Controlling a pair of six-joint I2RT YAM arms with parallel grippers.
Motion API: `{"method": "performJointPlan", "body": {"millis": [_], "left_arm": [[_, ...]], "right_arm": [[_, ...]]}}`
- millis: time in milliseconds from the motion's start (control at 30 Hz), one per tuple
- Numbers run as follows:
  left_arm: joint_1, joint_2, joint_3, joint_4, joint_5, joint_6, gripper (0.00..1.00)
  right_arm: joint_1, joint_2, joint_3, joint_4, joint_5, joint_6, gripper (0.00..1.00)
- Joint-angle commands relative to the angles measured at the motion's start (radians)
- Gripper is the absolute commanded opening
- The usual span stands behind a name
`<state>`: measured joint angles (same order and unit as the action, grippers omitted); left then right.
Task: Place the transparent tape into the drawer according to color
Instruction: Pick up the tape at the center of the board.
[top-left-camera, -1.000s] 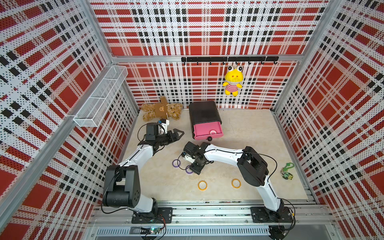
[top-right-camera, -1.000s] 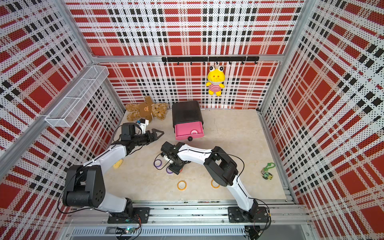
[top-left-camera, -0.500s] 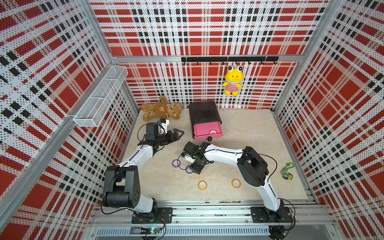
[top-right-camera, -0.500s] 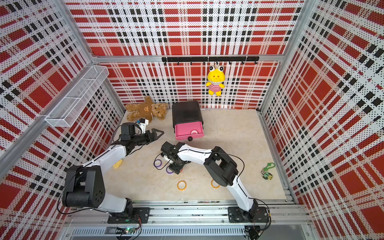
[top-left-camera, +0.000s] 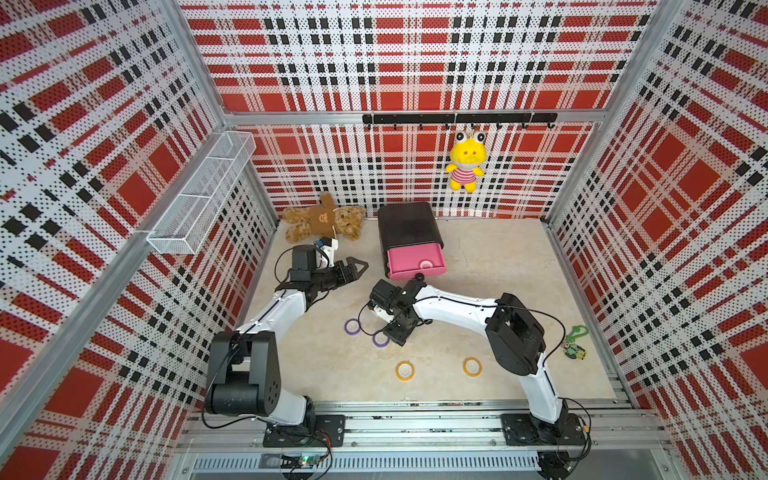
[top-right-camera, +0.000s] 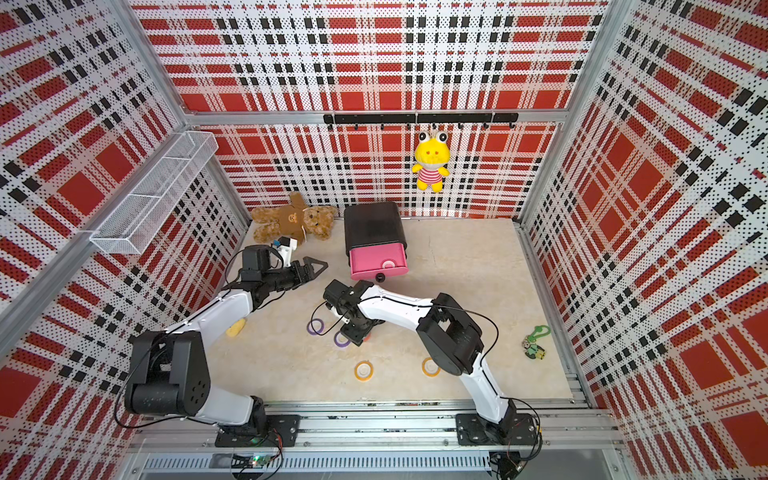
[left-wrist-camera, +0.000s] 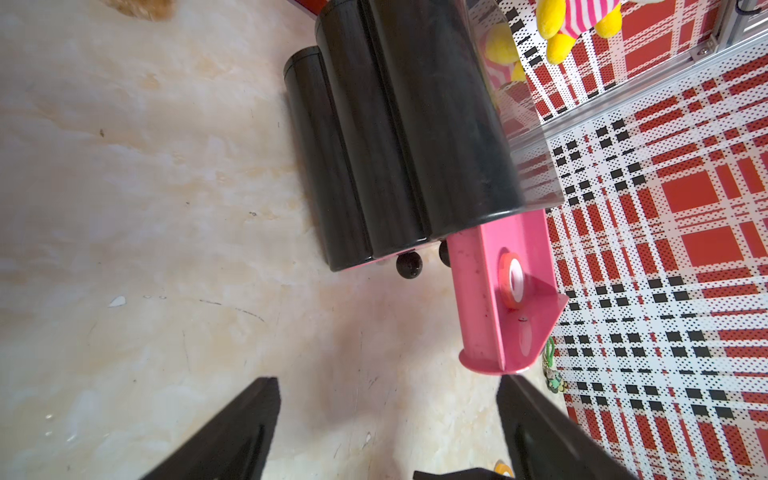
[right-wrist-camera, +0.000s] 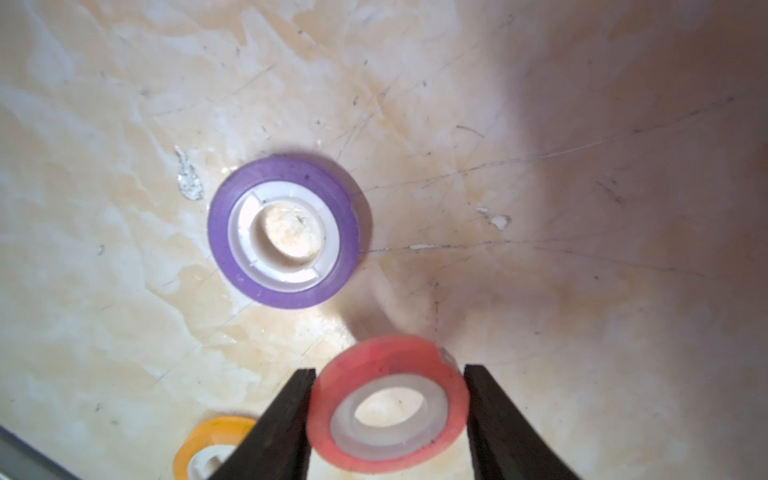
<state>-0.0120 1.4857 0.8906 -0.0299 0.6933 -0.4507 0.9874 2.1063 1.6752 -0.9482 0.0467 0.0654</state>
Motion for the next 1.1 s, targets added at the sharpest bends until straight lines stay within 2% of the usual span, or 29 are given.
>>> {"method": "performJointPlan", "body": {"millis": [0, 400, 567, 667, 1067], "left_arm": [[0.008, -0.026, -0.013, 0.022, 0.013, -0.006, 0.89], [0.008, -0.029, -0.014, 0.025, 0.016, -0.008, 0.89], [0.008, -0.029, -0.013, 0.028, 0.017, -0.011, 0.89], [0.008, -0.030, -0.012, 0.030, 0.017, -0.014, 0.89], [-0.004, -0.029, -0.014, 0.033, 0.022, -0.018, 0.90]], "right_arm": [[-0.001, -0.063, 0.004, -0.049, 0.006, 0.022, 0.22], [-0.004, -0.146, 0.162, -0.254, 0.010, 0.026, 0.22], [-0.041, -0.172, 0.237, -0.293, -0.010, 0.024, 0.22], [-0.070, -0.182, 0.269, -0.304, 0.020, 0.031, 0.22], [-0.193, -0.072, 0.549, -0.310, 0.141, 0.019, 0.23]]}}
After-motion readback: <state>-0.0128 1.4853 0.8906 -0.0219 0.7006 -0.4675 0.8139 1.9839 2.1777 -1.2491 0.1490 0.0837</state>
